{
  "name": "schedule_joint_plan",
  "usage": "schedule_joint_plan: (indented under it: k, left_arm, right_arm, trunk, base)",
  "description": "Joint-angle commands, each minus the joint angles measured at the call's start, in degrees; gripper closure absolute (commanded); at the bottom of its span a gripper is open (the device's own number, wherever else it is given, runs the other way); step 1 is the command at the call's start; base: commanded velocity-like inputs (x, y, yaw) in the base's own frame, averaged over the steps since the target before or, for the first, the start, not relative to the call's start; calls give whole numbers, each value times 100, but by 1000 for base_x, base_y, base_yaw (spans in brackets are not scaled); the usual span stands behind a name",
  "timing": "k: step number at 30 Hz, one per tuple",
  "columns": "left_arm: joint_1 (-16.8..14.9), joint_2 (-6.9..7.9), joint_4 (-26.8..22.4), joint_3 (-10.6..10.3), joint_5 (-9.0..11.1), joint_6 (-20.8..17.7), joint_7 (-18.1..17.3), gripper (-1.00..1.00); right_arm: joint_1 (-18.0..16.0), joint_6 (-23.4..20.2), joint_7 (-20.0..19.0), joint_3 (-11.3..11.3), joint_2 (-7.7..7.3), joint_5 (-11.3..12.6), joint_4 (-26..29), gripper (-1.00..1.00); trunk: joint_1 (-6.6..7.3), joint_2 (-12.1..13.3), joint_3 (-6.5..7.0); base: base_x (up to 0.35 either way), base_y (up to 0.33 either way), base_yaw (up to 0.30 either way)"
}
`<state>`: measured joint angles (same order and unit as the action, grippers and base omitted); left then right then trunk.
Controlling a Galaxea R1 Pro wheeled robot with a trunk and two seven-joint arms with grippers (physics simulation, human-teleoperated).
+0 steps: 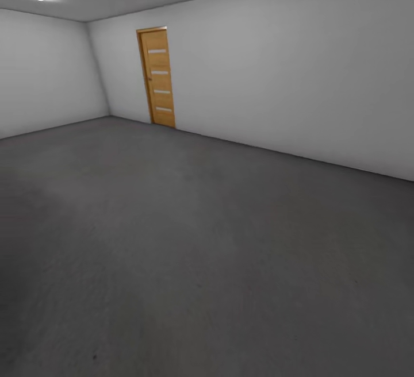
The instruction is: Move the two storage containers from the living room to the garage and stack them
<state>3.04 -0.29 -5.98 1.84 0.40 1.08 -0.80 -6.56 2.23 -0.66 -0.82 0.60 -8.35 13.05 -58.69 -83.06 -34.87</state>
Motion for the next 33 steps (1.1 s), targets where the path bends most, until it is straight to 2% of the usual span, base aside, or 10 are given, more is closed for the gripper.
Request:
schedule_joint_plan:
  k: [1,10,18,26,33]
  left_arm:
    - [4,0,-11,18,4,6,-8,-100]
    - [4,-6,-9,18,4,6,-8,-100]
    - [4,-7,-16,18,4,6,-8,-100]
    - [4,-7,-15,18,4,6,-8,-100]
    - [4,-7,-11,18,4,6,-8,-100]
  right_arm:
    - [-3,14,-4,-6,-3,-35,-4,-100]
    - [-3,14,-6,-7,-23,-35,-4,-100]
    - [-3,21,-13,-27,-34,-41,-10,-100]
    - [-3,251,-13,-33,-42,-58,-47,-100]
    - [-3,264,-13,-24,-4,-53,-31,-100]
  trunk:
    - [-3,-2,-9]
    - [-3,-2,-47]
    - [-3,-2,-51]
    - [-3,-2,-51]
    - [-3,-2,-51]
  base:
    - [341,0,238]
    - [341,0,195]
    - [341,0,18]
    - [341,0,0]
    - [341,0,0]
